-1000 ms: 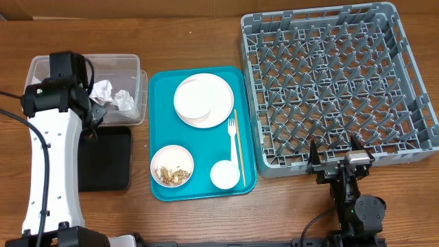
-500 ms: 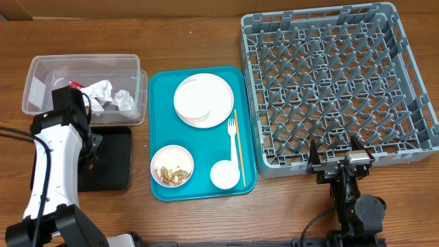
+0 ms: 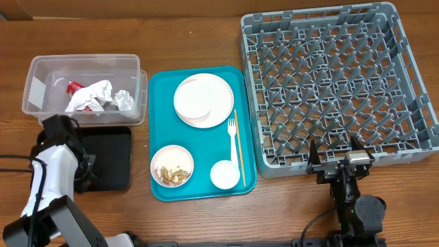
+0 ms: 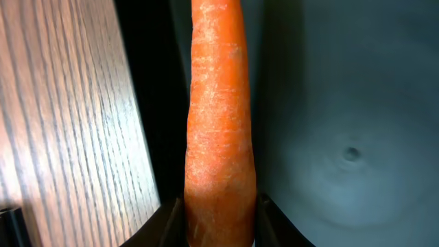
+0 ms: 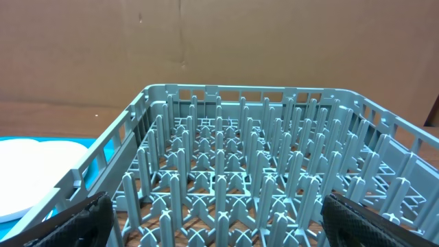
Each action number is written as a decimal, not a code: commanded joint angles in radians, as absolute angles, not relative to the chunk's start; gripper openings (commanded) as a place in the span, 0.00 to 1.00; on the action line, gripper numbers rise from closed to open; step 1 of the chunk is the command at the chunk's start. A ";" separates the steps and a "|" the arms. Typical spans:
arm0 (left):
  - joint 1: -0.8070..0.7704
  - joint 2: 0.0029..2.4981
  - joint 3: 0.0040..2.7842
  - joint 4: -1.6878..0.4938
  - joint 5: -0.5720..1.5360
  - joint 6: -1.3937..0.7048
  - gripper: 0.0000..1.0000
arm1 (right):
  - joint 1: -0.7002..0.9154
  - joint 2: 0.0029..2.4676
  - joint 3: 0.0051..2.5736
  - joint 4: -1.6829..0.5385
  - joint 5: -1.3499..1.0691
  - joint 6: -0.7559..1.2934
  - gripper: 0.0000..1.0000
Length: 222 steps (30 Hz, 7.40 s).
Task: Sort waste into correct bins and load items into the dishwasher
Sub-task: 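Lower the carrot onto the black tray and open the left gripper, then move the left gripper back to the pink bowl of rice scraps, then lower the left gripper and pinch the pink bowl's rim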
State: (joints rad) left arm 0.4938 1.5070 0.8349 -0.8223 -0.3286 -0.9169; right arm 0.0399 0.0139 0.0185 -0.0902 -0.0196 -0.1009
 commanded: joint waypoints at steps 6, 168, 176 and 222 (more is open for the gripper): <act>0.512 1.490 0.818 -0.749 -0.228 -0.830 0.18 | 0.037 0.005 0.008 -0.084 -0.020 -0.102 1.00; -0.485 1.517 0.890 -0.726 0.031 -0.637 0.63 | 0.037 0.005 0.008 -0.084 -0.020 -0.102 1.00; -0.485 1.517 0.890 -0.721 0.034 -0.636 0.59 | 0.037 0.005 0.008 -0.084 -0.020 -0.102 1.00; -0.506 1.580 1.062 -0.930 -0.027 -0.722 0.55 | 0.037 0.005 0.008 -0.084 -0.020 -0.102 1.00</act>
State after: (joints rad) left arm -0.4862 1.5375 1.0435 -0.9291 -0.0124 -0.6899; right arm 0.0399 0.0139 0.0185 -0.0902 -0.0196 -0.1009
